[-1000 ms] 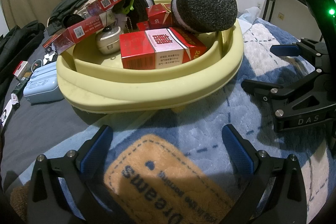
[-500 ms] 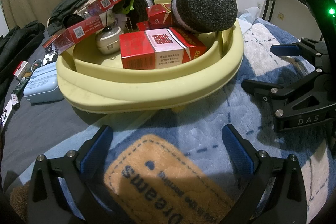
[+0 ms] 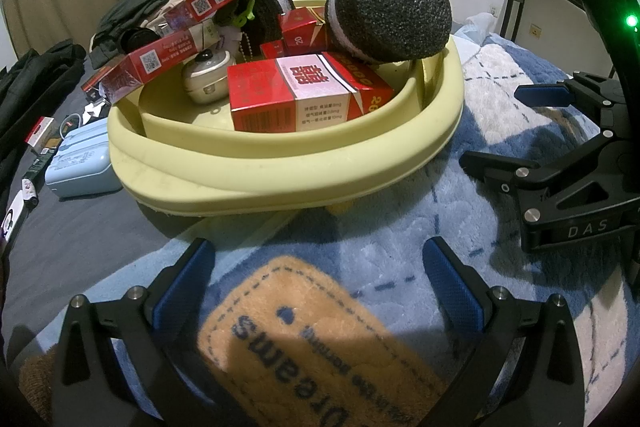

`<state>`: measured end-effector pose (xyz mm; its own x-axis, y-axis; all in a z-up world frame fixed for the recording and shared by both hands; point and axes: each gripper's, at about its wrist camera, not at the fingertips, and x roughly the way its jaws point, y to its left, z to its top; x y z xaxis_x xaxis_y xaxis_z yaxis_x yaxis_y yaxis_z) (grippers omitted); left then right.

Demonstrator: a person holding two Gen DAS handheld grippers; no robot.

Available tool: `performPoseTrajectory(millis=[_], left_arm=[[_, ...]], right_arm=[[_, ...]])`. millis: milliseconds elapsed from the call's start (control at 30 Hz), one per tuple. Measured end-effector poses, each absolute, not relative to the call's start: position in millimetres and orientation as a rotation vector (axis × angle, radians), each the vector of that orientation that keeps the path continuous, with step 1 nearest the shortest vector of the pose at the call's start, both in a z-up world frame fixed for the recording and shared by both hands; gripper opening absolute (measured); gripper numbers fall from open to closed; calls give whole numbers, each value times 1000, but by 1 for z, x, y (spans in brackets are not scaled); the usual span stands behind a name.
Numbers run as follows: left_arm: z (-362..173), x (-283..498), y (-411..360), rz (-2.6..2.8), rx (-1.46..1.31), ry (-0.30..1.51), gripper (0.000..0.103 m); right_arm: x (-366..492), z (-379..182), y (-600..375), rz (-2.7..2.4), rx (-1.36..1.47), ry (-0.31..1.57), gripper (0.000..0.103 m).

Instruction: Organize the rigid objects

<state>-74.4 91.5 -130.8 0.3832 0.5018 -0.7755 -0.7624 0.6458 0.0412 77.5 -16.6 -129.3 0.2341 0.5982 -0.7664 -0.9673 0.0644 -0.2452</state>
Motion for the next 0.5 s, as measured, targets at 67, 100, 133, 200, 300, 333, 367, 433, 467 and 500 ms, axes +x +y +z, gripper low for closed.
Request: performPoseTrajectory(millis=[67, 100, 133, 200, 300, 333, 367, 433, 467, 500], left_arm=[[-131, -74, 91, 826, -350, 848, 103], [-131, -74, 92, 826, -350, 848, 103], [-131, -74, 91, 827, -349, 848, 103], [-131, -74, 91, 827, -349, 848, 103], [-131, -74, 92, 827, -348, 848, 103], [-131, -74, 91, 827, -348, 848, 103], [-131, -74, 91, 827, -348, 848, 103], [-131, -74, 91, 827, -350, 848, 103], [-131, -74, 91, 826, -350, 847, 103], [-131, -74, 91, 826, -350, 847, 103]], right_arm=[[78, -129, -17, 1274, -849, 544, 103], [78, -129, -17, 1274, -849, 544, 103], [78, -129, -17, 1274, -849, 545, 103], [77, -129, -17, 1274, -848, 546, 103], [77, -129, -17, 1274, -849, 545, 103], [77, -129, -17, 1274, -849, 545, 103], [77, -129, -17, 1274, -849, 545, 103], [77, -129, -17, 1274, -849, 545, 103], [77, -129, -17, 1274, -849, 545, 103], [77, -129, -17, 1275, -848, 546, 103]])
